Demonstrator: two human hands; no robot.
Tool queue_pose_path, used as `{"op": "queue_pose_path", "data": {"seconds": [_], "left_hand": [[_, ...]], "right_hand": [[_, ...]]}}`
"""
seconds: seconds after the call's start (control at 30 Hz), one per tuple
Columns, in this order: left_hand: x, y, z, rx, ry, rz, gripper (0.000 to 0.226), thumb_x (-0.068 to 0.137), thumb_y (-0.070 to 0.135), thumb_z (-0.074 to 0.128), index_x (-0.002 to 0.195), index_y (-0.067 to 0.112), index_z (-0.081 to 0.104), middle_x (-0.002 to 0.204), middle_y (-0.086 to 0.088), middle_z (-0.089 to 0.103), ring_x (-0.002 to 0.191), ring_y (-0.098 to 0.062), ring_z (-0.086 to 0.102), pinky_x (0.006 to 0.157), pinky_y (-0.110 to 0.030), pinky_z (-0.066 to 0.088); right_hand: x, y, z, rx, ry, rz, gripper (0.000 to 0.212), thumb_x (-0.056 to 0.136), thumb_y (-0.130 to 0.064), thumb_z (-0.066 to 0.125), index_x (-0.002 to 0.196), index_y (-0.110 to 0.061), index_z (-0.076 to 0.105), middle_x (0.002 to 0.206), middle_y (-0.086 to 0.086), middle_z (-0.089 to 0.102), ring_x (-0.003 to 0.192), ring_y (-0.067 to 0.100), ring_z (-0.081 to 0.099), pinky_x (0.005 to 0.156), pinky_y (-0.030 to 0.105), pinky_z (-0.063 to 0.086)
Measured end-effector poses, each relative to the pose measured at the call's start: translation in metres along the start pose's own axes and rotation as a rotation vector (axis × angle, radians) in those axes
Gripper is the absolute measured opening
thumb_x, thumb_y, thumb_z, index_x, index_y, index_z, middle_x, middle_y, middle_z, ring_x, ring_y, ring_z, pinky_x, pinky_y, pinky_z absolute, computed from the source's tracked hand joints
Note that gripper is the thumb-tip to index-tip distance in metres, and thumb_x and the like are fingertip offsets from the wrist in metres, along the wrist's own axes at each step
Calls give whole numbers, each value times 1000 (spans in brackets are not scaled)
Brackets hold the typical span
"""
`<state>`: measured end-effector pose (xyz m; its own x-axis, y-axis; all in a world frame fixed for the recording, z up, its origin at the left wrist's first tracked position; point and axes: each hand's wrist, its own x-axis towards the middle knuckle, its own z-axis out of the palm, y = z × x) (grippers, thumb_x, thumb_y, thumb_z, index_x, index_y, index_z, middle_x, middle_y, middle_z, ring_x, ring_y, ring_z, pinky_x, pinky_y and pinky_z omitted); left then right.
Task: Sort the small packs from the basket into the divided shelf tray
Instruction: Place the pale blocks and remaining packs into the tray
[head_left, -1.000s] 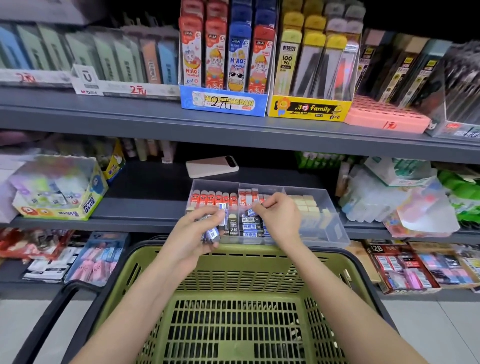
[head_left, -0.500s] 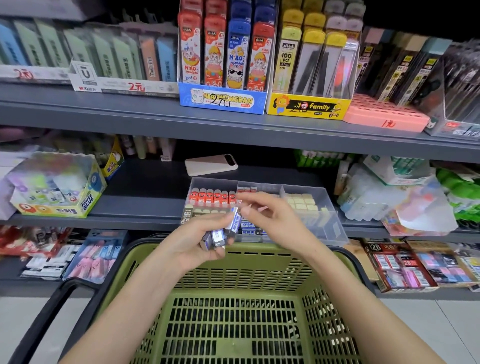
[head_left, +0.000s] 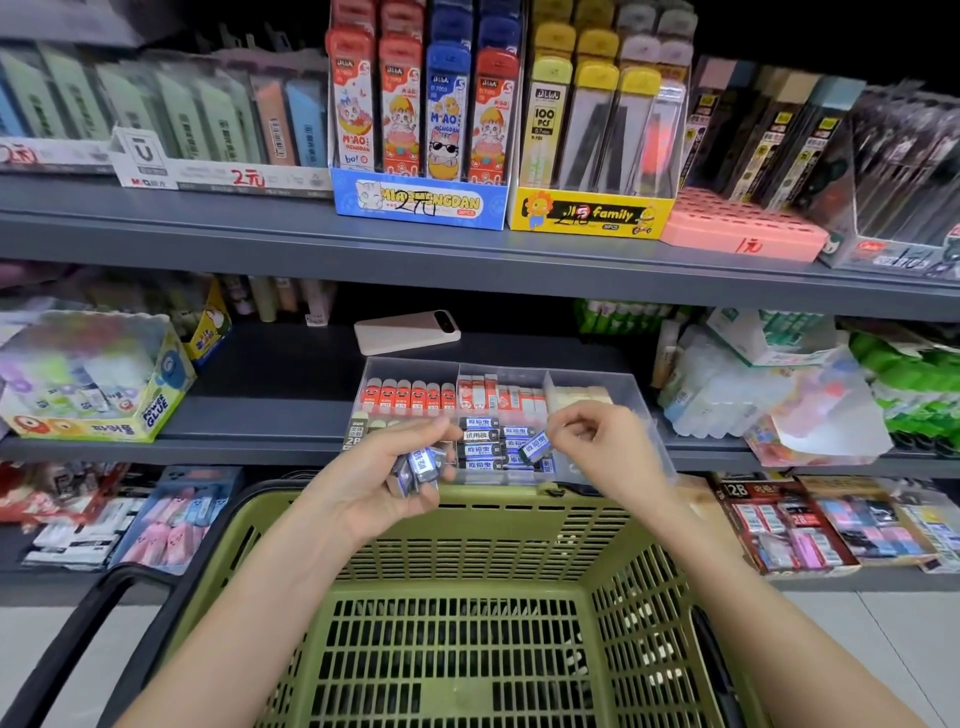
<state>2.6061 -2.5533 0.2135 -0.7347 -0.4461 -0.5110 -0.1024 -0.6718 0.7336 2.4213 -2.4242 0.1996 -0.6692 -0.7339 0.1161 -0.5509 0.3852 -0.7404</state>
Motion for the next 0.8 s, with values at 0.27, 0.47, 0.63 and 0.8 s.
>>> {"op": "queue_pose_path", "data": {"seconds": [0.27, 0.47, 0.63, 0.8], "left_hand": [[1, -6, -2, -23, 23, -23, 15, 61, 24, 76, 65, 9, 75, 65, -6, 65, 53, -15, 59, 38, -19, 41], [2, -12, 5, -110, 1, -76, 22, 63, 27, 76, 64, 6, 73, 68, -11, 64, 56, -18, 59, 37, -19, 37], [3, -14, 15, -193, -16, -47, 24, 64, 26, 77, 72, 4, 72, 73, -13, 65, 54, -18, 58, 39, -21, 41], [5, -20, 26, -164, -44, 61, 28, 66, 29, 72, 87, 10, 70, 82, -9, 69, 70, -19, 63, 66, -32, 54]], "right_hand": [[-7, 14, 17, -380, 82, -158, 13, 82, -31, 68, 76, -22, 74, 86, -6, 65, 86, 15, 45, 70, 28, 33], [-13, 9, 12, -534, 109, -241, 24, 87, -38, 61, 86, -20, 77, 85, 0, 61, 86, 22, 47, 76, 35, 33], [-42, -37, 20, -135, 93, -308, 39, 75, -62, 55, 82, -28, 73, 81, -15, 56, 87, 9, 45, 78, 28, 36], [-48, -57, 35, -164, 7, -246, 40, 67, -61, 63, 87, -26, 66, 83, -12, 55, 90, 8, 44, 79, 26, 37]]}}
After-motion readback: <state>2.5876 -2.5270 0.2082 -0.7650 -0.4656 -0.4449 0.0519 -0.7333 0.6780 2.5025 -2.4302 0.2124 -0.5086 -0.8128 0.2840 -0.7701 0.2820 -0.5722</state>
